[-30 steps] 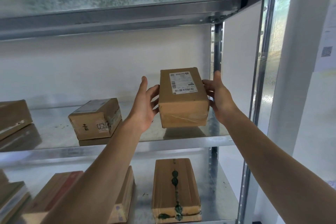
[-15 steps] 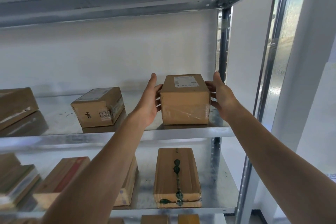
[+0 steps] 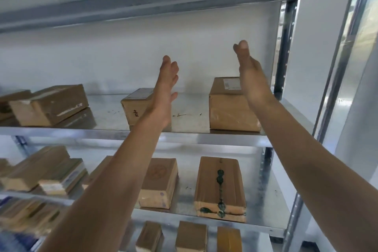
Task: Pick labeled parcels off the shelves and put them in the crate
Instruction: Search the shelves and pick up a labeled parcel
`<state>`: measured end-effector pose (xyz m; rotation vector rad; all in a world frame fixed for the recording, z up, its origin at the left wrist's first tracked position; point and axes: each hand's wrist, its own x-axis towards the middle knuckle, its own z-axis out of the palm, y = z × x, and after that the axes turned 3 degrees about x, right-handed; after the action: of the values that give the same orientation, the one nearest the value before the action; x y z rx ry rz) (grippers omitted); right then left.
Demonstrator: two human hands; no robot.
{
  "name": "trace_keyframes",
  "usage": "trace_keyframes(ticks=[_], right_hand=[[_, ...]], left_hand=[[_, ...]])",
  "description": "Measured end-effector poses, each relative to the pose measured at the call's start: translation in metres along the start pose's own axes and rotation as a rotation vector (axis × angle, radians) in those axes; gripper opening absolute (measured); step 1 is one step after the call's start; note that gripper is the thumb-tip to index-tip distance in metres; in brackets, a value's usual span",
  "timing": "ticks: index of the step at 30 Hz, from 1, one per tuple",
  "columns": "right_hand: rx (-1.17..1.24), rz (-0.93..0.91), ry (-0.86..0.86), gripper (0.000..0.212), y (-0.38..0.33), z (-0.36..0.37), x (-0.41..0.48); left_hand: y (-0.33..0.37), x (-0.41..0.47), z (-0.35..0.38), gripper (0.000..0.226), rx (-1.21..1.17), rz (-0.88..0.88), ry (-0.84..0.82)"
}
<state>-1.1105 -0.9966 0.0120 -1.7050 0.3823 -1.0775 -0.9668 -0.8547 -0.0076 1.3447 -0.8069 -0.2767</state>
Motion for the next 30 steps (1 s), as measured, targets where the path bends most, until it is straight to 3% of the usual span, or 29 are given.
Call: trace_keyframes(ticks=[9,14,16,18,24,30], right_hand=[[0.188,-0.045,-0.205,0.066,-0.035,0.148,-0.064],[0.204,0.021,-0.291,0.086,-0.056,0.245,-0.113],[0.26,0.018,-0.345,0.081,-0.062,0.288,-0.139],[0.31,0.014,-0.382,0.076,-0.064,0.321,-0.158],[0.322,0.108,-0.496,0.102,-0.063,0.425,-0.212],[0.349,0.164,-0.602,0.079,-0.048,0.515,-0.249]], left_hand=[[0.031,-0.065,-0.142,0.074,0.053,0.052,0.124],[0.042,-0.121,-0.236,0.082,0.114,0.015,0.243],[0.043,-0.146,-0.277,0.087,0.139,0.009,0.299],[0.043,-0.166,-0.307,0.077,0.162,-0.028,0.33],[0.032,-0.227,-0.41,0.066,0.19,-0.149,0.43],[0.016,-0.265,-0.489,0.073,0.151,-0.256,0.527]])
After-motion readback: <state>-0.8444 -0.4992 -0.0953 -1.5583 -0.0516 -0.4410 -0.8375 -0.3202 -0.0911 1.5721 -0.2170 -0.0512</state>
